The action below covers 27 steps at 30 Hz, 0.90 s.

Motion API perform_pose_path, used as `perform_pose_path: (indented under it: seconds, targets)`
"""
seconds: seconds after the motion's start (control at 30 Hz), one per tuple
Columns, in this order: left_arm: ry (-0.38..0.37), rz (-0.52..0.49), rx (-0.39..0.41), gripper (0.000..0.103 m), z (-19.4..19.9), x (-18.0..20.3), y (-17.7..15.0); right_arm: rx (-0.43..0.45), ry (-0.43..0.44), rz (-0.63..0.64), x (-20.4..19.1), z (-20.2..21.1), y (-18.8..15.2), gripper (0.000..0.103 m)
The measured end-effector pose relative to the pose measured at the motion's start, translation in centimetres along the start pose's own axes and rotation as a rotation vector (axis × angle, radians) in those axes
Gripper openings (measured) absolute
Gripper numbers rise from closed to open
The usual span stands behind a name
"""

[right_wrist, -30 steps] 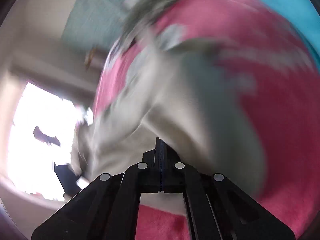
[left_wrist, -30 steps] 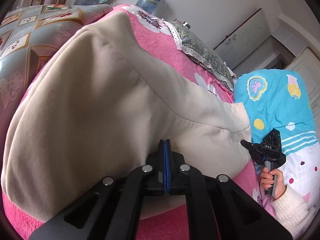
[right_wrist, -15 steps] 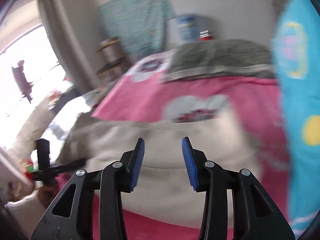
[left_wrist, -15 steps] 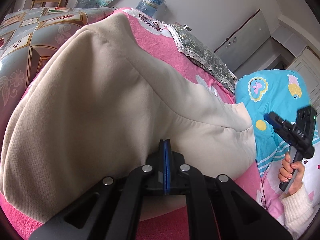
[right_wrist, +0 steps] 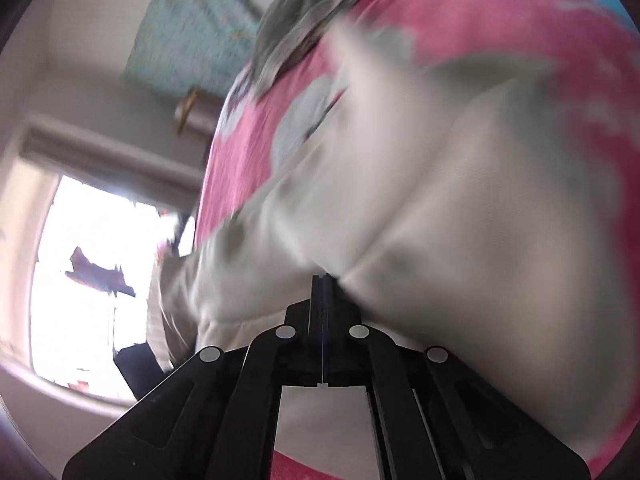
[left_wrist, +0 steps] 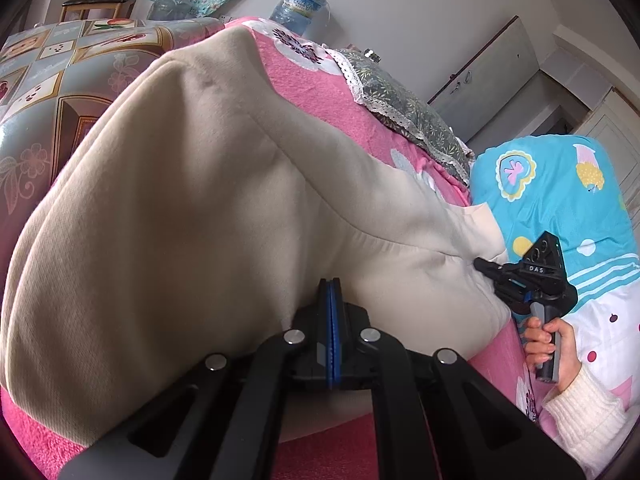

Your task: Fold large clothes

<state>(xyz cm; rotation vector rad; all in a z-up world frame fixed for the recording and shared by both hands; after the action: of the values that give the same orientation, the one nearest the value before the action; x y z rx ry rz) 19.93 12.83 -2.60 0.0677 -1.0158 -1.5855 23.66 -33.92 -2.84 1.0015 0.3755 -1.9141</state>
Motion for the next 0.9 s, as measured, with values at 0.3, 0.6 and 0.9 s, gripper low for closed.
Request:
perform_pose_path:
  seconds: [0.3, 0.6, 0.9]
  targets:
    - [0.011, -0.006, -0.005, 0.004, 0.1, 0.1, 0.1, 0.075, 0.065, -0.195, 5.0, 3.6, 1.3, 0.0]
    - [0.021, -0.009, -0.008, 0.004, 0.0, 0.2, 0.1, 0.118, -0.088, -0.103, 6.0, 5.0, 1.1, 0.0]
    - [0.011, 0.057, 0.013, 0.004, 0.6, 0.1, -0.5, 0.118, -0.075, -0.1, 5.4, 3.8, 1.1, 0.0]
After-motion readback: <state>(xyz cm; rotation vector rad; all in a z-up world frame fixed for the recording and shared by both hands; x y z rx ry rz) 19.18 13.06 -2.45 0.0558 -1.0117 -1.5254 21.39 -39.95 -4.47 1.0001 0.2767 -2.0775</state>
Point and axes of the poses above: each gripper's, at about its wrist camera, not at the fingertips, and z roughly against the way its jaws point, x to its right, y to its top, the point moved 8 cm from there along -z, roughly the way its jaws point, and after that the axes turned 9 degrees about -z, right-handed, at the moved point
